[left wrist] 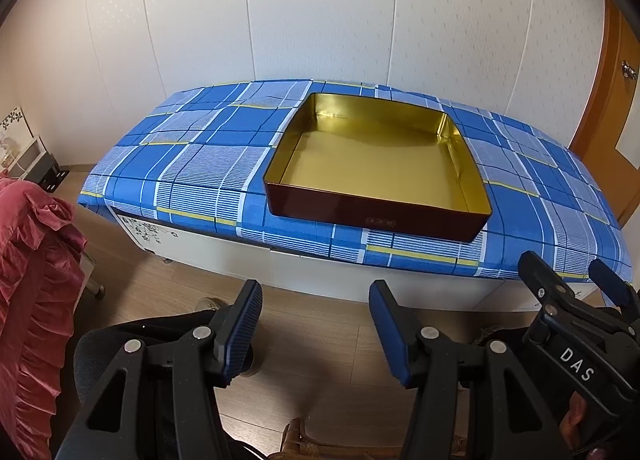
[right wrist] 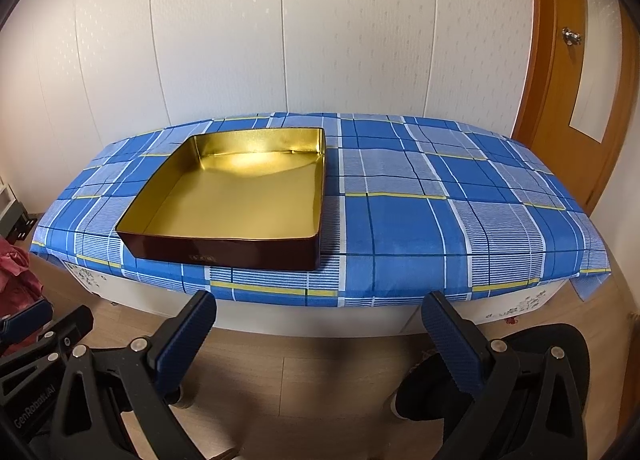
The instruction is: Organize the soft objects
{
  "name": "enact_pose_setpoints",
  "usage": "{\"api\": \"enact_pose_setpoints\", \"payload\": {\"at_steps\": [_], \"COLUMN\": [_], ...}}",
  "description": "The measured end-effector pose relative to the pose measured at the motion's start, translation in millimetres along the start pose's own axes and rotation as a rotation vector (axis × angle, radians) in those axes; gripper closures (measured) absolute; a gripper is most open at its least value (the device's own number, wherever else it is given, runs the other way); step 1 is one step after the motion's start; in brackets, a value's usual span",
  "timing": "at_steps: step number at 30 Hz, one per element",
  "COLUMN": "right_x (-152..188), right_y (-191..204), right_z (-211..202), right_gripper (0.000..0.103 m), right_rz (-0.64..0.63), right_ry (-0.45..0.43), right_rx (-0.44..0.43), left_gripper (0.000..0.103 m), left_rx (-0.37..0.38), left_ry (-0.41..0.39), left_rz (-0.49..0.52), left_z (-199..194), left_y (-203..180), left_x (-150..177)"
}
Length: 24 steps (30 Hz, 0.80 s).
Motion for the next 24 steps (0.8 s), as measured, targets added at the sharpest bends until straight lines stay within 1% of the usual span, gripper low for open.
{"api": "enact_pose_setpoints", "payload": {"at_steps": [10, 18, 24], "right_x": [0, 2, 0], "right_y": [2, 2, -1], "right_z": [2, 3, 8], "right_gripper": [0.0, 0.0, 0.0], "right_rz": [-0.005, -0.017, -0.02], "right_ry": [0.003, 0.038, 0.036], "right_rx": [0.003, 0.007, 0.013], "left_gripper": [0.047, 0.047, 0.047], "left_rx": [0.0, 0.007, 0.041], "left_ry": [0.009, 0.016, 0.062], "left_rz": [0.001, 0.0, 0.012], "left_z": [3, 5, 21], "left_y": [-1, 0, 1], "left_x": [1, 2, 6]}}
Point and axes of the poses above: each gripper's, at about its wrist camera, not at the fingertips, and z roughly the way its jaws point, y to its left, x to its underside, the point moved 6 cm from there along z, roughly the way its jaws point, and after that the axes turned 5 degrees about y, right-handed, at the moved point
